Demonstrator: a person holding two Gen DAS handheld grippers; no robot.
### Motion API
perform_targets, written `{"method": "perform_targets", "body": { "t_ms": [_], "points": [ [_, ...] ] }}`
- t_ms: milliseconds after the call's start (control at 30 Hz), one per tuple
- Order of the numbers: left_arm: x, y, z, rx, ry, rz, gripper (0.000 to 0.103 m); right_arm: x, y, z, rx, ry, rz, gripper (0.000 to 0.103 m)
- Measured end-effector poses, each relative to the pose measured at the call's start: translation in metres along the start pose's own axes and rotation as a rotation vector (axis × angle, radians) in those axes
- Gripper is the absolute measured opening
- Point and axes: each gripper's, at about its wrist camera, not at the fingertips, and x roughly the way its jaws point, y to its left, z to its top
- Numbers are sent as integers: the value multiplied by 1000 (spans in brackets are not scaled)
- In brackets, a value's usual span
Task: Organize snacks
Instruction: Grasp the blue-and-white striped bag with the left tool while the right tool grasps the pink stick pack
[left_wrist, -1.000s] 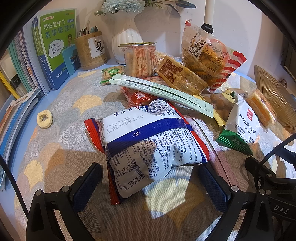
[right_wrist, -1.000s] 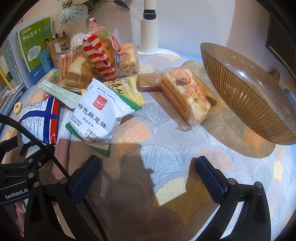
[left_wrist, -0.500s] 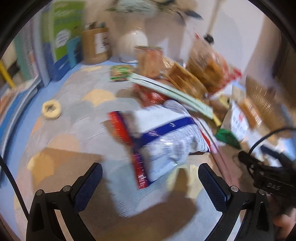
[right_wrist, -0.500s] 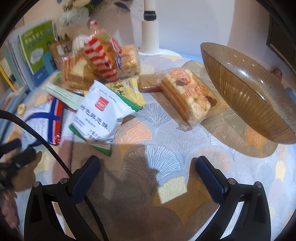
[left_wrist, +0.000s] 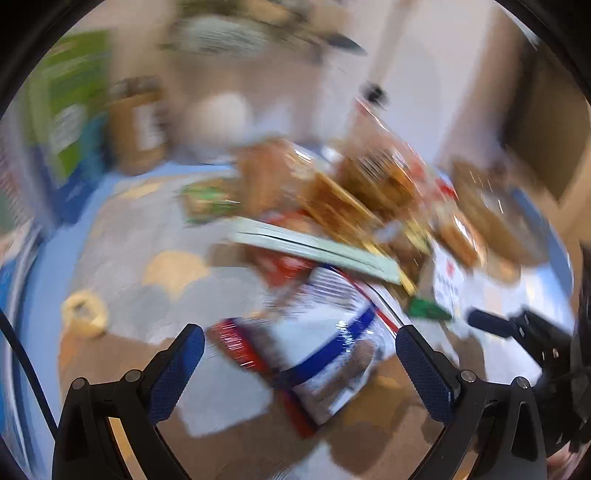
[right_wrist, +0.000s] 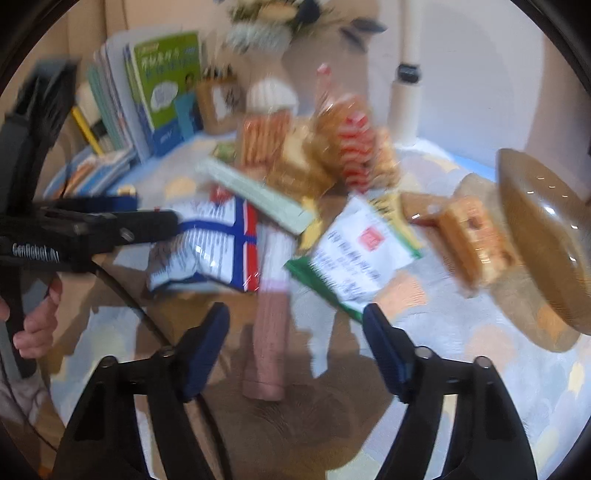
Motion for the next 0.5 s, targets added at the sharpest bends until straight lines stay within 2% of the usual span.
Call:
{"method": "perform_targets", "body": {
  "t_ms": [33, 67, 100, 133, 167, 233, 267, 500],
  "points": [
    [9, -4, 0, 28, 17, 0, 103, 10, 0, -2, -7, 18, -16, 57],
    [16, -8, 0, 49, 28, 4, 103, 11, 3, -4, -23, -8, -31, 55],
    [25, -10, -2, 68, 32, 14, 103, 10, 4, -5, -27, -13, -43, 46],
    [30, -11, -6, 73, 20, 17, 100, 7, 4, -4, -22, -30, -51, 32],
    [33, -11, -10, 67, -7, -3, 83, 7, 2, -5, -13, -38, -50, 20],
    [26, -14, -14, 79, -61, -8, 63, 5, -1, -6, 3, -47, -9, 19],
    [22, -15, -14, 80, -79, -12, 59, 2, -5, -8, 10, -49, 16, 19],
    [16, -12, -17, 54, -113, -22, 55, -5, -18, -7, 66, -78, 141, 18]
  ]
}}
